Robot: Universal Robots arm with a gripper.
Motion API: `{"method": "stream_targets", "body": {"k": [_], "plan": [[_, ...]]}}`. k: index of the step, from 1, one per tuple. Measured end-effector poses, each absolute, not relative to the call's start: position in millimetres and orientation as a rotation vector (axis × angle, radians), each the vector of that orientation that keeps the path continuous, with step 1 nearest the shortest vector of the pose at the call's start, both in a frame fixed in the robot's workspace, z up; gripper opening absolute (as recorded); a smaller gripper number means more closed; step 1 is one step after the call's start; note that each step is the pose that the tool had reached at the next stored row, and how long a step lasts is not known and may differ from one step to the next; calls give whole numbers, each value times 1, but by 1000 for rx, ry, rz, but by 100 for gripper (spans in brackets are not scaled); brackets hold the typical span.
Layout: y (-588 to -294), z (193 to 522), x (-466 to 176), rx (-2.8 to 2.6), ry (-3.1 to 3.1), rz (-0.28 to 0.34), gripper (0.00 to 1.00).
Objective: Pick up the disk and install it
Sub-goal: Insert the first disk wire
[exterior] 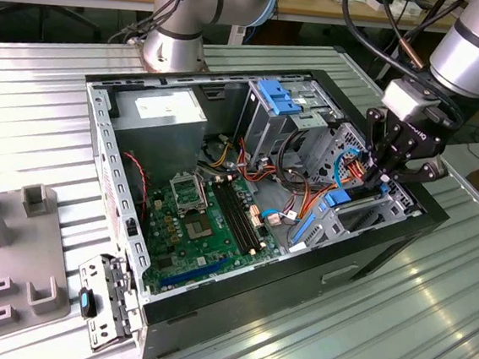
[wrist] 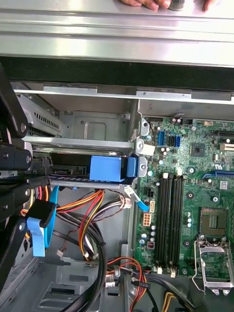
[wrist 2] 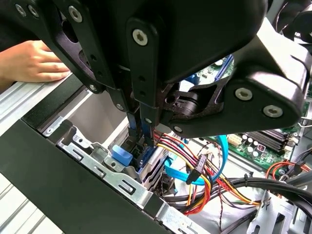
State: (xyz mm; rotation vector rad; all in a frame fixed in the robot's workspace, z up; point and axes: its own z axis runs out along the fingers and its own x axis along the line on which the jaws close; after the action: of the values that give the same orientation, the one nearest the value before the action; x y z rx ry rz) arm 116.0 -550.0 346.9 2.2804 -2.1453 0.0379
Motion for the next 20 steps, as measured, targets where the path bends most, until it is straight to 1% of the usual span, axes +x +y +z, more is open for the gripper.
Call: {"method": "stream_targets", "body": {"k": [20], "plan": [[-550, 347, 116, 2263, -2163, 38, 16]]}}
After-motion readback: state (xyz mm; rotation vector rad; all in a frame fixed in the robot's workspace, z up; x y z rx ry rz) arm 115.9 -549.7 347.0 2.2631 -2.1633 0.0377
